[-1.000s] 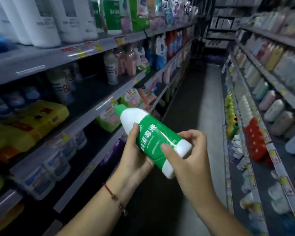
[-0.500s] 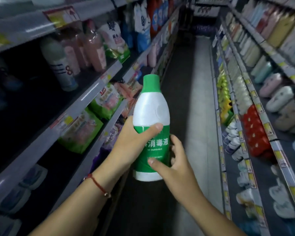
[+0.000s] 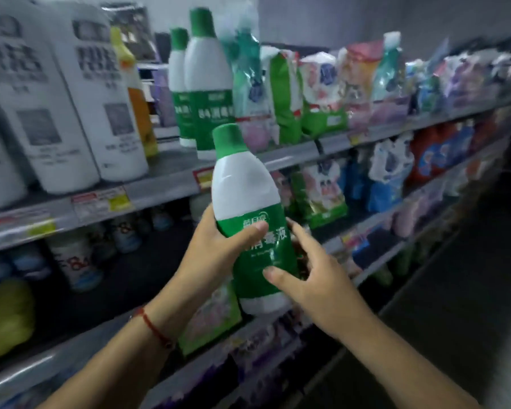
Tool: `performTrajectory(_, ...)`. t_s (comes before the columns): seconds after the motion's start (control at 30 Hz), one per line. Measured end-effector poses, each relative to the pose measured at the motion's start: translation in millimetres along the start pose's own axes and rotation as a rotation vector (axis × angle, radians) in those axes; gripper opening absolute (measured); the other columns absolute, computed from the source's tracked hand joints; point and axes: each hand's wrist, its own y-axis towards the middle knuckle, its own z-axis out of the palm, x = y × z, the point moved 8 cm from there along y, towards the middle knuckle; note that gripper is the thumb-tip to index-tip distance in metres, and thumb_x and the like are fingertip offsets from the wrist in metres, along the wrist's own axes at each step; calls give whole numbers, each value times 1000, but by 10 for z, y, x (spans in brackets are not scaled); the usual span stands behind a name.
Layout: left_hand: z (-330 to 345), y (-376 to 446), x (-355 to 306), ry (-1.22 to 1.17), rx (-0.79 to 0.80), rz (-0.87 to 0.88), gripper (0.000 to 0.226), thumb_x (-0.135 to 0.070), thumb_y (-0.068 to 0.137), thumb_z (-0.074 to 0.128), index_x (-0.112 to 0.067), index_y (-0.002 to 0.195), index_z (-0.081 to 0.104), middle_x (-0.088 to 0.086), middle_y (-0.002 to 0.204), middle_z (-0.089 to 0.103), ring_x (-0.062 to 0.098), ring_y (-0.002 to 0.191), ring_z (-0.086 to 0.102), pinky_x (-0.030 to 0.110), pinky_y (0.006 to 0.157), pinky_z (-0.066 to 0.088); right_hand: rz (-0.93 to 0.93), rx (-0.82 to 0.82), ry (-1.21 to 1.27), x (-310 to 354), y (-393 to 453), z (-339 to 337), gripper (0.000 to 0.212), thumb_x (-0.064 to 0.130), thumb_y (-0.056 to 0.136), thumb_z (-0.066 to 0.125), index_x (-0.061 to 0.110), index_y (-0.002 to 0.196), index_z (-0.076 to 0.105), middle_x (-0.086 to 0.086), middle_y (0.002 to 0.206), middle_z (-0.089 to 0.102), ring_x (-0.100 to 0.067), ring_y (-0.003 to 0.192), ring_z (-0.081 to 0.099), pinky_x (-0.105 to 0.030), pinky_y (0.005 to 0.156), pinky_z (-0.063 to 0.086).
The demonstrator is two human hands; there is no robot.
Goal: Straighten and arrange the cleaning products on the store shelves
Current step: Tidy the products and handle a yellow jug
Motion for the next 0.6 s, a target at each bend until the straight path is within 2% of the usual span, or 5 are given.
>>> performTrajectory(0.1, -370, 151, -287, 99, -175, 73, 60, -23, 80, 87, -21, 132, 57, 1, 114, 75, 20, 102, 74, 40, 81, 63, -99, 164, -92, 317, 522, 105, 74, 46, 90, 71, 47, 150, 29, 33, 121, 50, 7, 115, 50, -14, 92, 44)
performTrajectory(0.33, -1147, 388, -811, 214, -362, 213, 61, -27, 75, 89, -19, 127, 59, 5, 111, 76, 24, 100, 75, 48, 83, 63, -388, 348, -44, 993, 1354, 489, 57, 31, 89, 74, 49, 135, 46, 22, 120, 65, 3, 112, 62, -30, 101, 53)
performTrajectory(0.43, -1414, 441, -843, 238, -386, 243, 70, -35, 68, 88, -19, 129, 57, 6, 113, 76, 26, 100, 75, 42, 78, 64, -542, 284, -126, 1217, 1615, 494, 56, 35, 90, 71, 43, 140, 48, 20, 137, 58, 2, 125, 53, -28, 109, 44)
performTrajectory(0.53, -1597, 449, -877, 242, -467, 282, 64, -22, 71, 92, -19, 125, 59, 2, 107, 78, 21, 95, 77, 30, 70, 62, -688, 153, -290, 1613, 1879, 340, 64, 30, 96, 64, 27, 154, 37, 9, 153, 46, -5, 138, 42, -20, 110, 29)
performTrajectory(0.6, -1683, 465, -920, 260, -506, 298, 63, -24, 70, 88, -18, 126, 59, 2, 107, 78, 21, 95, 77, 30, 71, 63, -783, 104, -359, 1970, 2065, 297, 64, 27, 97, 61, 22, 155, 35, 2, 154, 47, -12, 139, 44, -25, 112, 34)
